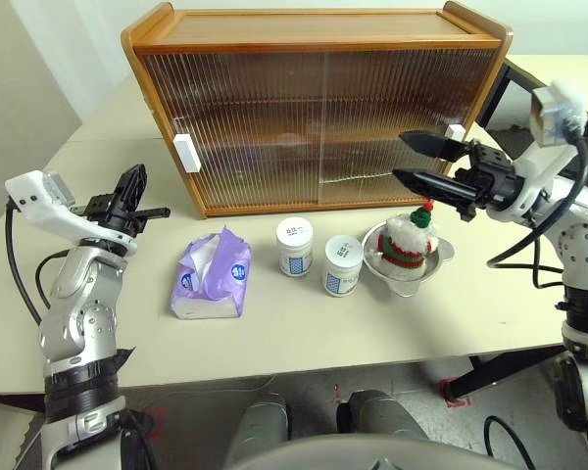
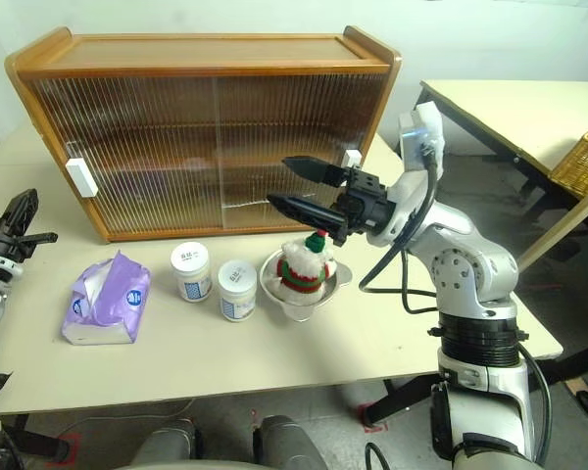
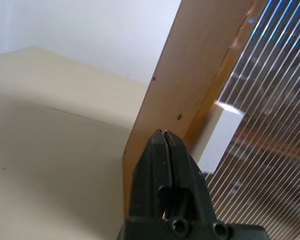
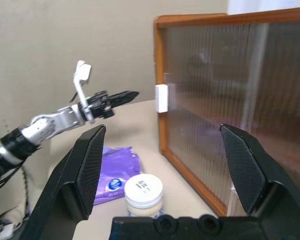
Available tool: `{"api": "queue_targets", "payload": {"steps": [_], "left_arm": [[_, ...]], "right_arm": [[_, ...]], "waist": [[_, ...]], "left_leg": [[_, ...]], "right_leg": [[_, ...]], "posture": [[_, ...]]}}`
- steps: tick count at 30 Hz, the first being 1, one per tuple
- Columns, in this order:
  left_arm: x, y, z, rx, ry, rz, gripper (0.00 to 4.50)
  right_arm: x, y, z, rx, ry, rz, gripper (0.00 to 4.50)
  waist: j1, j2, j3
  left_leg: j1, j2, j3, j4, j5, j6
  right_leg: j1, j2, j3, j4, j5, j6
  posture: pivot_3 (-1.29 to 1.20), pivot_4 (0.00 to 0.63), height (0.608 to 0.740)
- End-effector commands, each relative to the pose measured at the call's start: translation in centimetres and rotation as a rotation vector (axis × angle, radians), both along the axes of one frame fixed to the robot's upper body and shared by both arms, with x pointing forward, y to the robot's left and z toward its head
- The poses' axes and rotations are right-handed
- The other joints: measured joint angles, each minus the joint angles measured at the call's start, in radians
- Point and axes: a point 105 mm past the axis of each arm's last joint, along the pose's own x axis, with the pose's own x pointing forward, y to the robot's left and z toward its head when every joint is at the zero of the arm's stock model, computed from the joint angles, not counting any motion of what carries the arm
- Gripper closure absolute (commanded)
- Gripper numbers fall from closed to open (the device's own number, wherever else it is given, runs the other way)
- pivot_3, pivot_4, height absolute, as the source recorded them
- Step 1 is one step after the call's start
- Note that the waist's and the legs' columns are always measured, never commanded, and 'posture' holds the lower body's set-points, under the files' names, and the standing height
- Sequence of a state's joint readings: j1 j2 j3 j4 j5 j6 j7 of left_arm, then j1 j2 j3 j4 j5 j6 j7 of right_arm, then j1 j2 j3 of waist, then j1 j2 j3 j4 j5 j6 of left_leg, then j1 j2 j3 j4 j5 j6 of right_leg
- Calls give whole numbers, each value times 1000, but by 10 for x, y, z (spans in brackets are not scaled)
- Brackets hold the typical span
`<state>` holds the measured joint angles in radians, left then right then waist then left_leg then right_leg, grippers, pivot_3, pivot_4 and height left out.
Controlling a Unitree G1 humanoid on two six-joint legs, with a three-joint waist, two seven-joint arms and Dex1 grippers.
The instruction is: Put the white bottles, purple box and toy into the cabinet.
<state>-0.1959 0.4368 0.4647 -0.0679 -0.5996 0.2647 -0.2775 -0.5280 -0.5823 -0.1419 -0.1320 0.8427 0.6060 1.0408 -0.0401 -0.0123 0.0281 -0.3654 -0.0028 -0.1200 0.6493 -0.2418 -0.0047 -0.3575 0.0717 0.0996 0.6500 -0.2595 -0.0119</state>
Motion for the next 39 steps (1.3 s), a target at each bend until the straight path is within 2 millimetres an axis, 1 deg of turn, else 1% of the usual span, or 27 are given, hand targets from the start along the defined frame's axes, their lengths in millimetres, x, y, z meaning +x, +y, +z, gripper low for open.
{"api": "queue_targets", "payload": {"steps": [1,6,11,18,23,28,35,39], "left_arm": [[12,-8,-3,-10,18,-41,4461],[26,-19,6,-18,-10,-87,4461],[35,-30,4,-12,-9,-125,4461],[38,-43,-3,-3,11,-174,4461],[41,-45,-4,-6,10,-177,4461],[49,-62,3,-12,-7,-261,4461],[59,-83,8,-13,-23,-339,4461],[63,-105,9,9,-17,-434,4461]], "right_arm": [[-2,5,-2,-8,-4,19,0],[-3,7,-5,-12,-3,22,0],[-3,8,-7,-13,-6,15,0],[-5,8,-7,-4,-5,10,0],[-5,7,-7,-5,-6,5,0],[-5,8,-6,-2,-7,8,0],[-5,8,-6,-4,-6,6,0],[-5,7,-5,-3,-7,-1,0]], "waist": [[4,0,0],[11,-1,-1],[10,-2,-1],[6,-2,-1],[7,-2,-1],[9,-3,-2],[6,-3,-2],[7,-3,-2]], "left_leg": [[0,0,0,0,0,0],[-1,4,-3,5,-1,0],[-1,5,-3,9,-2,0],[-1,5,-1,10,-2,0],[-1,5,1,10,-2,0],[-1,5,1,11,-2,0],[-1,5,0,12,-2,0],[-1,5,1,12,-2,0]], "right_leg": [[0,0,0,0,0,0],[1,1,0,0,2,-2],[2,3,0,0,4,-2],[2,4,0,0,4,-2],[2,4,0,0,4,-2],[3,4,0,0,4,-2],[3,4,0,0,5,-1],[3,4,0,0,5,-1]], "posture": [[-52,8,740],[-57,0,740],[-70,0,740],[-84,0,740],[-88,0,740],[-87,0,740],[-88,0,740],[-93,0,740]]}}
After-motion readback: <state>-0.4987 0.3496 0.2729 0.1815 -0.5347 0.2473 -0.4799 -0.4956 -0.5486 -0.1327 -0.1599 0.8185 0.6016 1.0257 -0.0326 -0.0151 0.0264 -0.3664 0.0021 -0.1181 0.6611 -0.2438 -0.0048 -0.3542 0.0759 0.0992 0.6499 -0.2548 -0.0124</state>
